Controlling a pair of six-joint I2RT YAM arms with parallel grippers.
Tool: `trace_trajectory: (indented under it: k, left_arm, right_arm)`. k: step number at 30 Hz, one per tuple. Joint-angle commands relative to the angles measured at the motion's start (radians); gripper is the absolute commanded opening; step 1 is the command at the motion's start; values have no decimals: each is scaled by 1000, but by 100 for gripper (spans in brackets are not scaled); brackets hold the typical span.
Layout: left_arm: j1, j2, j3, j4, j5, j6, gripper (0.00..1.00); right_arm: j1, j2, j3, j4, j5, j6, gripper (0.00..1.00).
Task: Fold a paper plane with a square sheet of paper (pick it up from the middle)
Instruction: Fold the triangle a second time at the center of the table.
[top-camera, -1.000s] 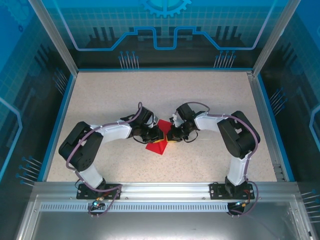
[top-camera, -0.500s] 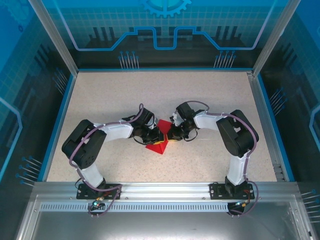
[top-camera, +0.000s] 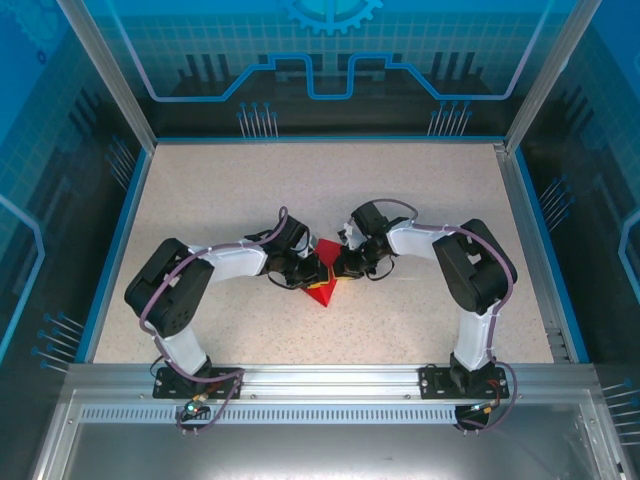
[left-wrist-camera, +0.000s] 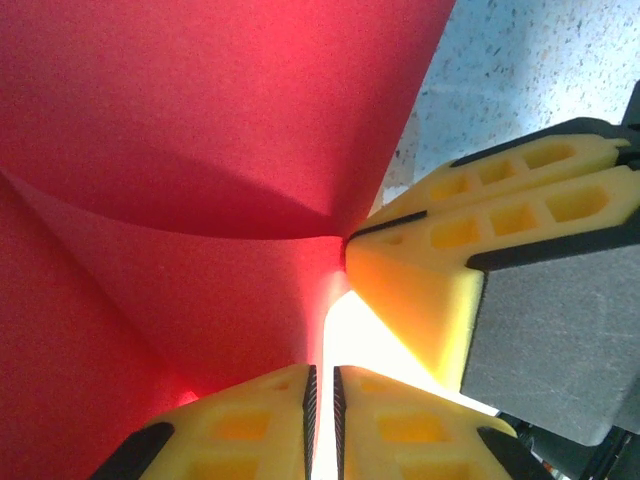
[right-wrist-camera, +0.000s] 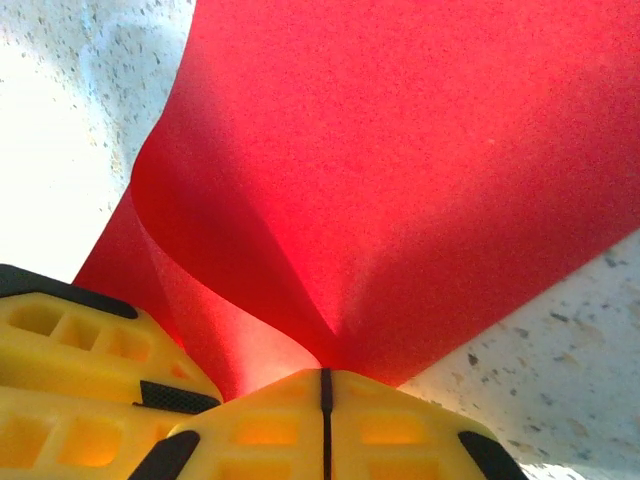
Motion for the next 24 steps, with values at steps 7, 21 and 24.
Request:
trace_trajectory:
  k: [7, 21, 24]
  left_arm:
    - [-8, -44, 24, 11, 41, 10, 16]
    - [-10, -29, 16, -21, 29, 29, 16]
    - [-13, -13, 14, -22, 30, 26, 15]
  right_arm:
    - [-2, 26, 23, -33, -23, -26, 8]
    - [12, 48, 37, -49, -34, -38, 8]
    - [13, 49, 38, -48, -32, -35, 8]
